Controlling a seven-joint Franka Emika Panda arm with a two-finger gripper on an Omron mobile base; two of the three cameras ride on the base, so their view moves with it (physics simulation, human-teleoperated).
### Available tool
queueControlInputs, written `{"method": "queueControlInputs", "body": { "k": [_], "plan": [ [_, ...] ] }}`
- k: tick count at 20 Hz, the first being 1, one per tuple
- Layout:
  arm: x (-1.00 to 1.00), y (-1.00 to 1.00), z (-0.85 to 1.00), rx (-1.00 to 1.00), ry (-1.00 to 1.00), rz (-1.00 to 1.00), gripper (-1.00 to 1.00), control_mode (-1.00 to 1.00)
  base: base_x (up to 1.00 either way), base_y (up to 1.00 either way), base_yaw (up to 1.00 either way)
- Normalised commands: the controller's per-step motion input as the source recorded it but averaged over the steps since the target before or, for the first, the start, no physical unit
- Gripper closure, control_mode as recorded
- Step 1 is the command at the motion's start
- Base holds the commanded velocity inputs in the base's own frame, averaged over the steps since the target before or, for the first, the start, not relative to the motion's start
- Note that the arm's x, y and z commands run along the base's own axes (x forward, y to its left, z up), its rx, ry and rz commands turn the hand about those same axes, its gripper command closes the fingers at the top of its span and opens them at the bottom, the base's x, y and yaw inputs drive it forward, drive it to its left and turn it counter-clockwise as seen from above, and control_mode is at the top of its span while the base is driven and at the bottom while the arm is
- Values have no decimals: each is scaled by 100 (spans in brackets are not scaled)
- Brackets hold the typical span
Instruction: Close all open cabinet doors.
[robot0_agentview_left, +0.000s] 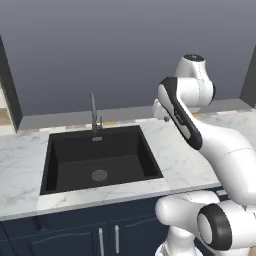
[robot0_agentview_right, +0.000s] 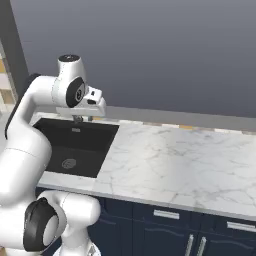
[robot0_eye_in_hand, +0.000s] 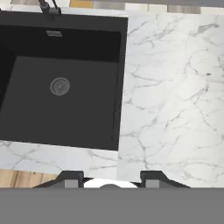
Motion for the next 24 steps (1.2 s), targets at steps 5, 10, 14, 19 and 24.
{"method": "queueControlInputs", "body": {
  "k": [5, 10, 14, 19, 24],
  "plan": [
    [-1, 1, 0, 0, 0, 0, -100, 100, -39, 49, 1],
    [0, 0, 0, 0, 0, 0, -100, 100, -99, 81, -2],
    [0, 0, 0, 0, 0, 0, -100, 100, -99, 95, -2],
    [0, 0, 0, 0, 0, 0, -100, 100, -78, 100, 0],
    [0, 0, 0, 0, 0, 0, -100, 100, -54, 100, 0]
  ]
}}
